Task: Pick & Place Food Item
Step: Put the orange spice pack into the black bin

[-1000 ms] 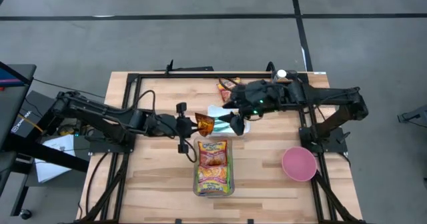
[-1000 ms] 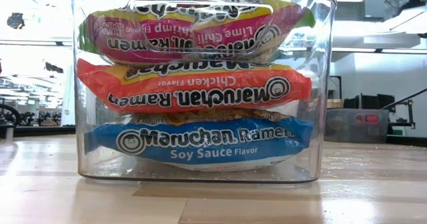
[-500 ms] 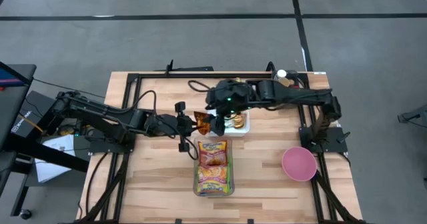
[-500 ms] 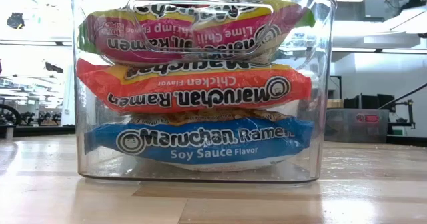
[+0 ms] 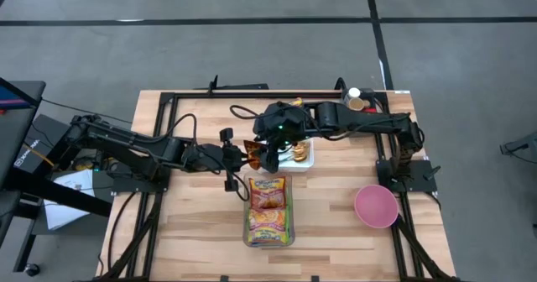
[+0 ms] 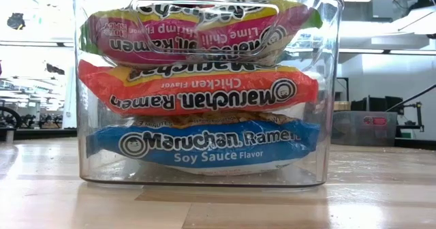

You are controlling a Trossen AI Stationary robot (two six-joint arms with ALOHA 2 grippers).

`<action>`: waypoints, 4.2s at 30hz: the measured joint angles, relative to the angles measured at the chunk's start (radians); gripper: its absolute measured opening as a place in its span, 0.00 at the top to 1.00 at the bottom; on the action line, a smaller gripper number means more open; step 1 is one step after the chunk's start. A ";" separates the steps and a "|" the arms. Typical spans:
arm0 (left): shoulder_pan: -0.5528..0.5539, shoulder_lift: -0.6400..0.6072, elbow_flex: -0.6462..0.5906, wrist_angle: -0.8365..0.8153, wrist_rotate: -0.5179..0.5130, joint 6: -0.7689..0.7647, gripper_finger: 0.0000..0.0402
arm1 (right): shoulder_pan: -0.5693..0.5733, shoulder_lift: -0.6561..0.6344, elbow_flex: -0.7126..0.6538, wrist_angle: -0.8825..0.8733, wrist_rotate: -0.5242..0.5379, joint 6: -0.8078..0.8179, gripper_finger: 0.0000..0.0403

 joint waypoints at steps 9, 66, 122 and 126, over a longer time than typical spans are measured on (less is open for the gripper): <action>0.000 0.000 0.000 0.012 0.000 0.000 0.98 | -0.002 0.000 -0.005 -0.023 0.001 0.014 0.76; -0.028 -0.575 -0.486 0.121 -0.088 -0.449 0.86 | 0.019 -0.671 -0.526 -0.351 0.552 0.613 1.00; -0.010 -0.611 -0.574 0.282 -0.089 -0.651 1.00 | -0.382 -1.333 -1.407 0.026 0.634 0.610 1.00; -0.010 -0.611 -0.574 0.293 -0.089 -0.669 1.00 | -0.403 -1.337 -1.444 0.067 0.638 0.607 1.00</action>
